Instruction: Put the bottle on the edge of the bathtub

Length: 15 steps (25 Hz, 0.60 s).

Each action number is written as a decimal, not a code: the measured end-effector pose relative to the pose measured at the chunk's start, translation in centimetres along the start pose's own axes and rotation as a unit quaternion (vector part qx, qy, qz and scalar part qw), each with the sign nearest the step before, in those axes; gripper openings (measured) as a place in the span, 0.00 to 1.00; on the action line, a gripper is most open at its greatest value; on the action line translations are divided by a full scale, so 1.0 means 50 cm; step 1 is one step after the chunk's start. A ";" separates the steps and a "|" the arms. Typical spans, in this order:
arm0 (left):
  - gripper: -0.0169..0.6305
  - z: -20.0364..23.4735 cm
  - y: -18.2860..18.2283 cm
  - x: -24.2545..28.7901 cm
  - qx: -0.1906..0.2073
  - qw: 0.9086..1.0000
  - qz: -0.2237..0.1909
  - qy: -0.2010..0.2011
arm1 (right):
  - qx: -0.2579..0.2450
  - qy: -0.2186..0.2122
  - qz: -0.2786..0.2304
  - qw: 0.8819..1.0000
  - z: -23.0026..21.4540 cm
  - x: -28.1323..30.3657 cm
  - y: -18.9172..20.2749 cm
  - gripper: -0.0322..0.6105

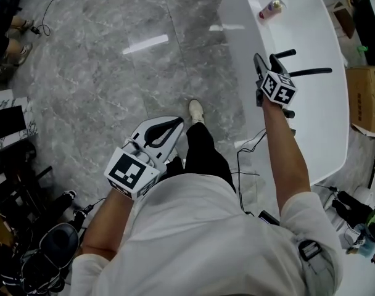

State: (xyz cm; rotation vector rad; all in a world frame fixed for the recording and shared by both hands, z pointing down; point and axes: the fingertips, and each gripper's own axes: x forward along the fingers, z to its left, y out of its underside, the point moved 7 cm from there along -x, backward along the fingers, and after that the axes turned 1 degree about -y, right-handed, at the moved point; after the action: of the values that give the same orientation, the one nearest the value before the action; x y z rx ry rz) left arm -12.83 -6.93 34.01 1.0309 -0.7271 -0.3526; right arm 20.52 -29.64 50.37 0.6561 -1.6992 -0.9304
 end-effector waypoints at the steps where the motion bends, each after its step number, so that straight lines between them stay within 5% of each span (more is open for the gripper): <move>1: 0.05 -0.006 0.003 -0.015 0.001 1.000 -0.004 0.000 | -0.001 -0.005 -0.001 1.000 0.016 -0.023 0.004 0.46; 15: 0.05 -0.077 0.037 -0.176 0.013 0.999 -0.040 -0.004 | -0.027 -0.081 -0.033 0.996 0.232 -0.354 0.028 0.39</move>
State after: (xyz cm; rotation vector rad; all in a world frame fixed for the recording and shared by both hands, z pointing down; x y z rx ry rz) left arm -16.59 1.63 31.09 1.0859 -0.6998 -0.4174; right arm 14.96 -11.77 40.45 0.6176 -1.7977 -1.0981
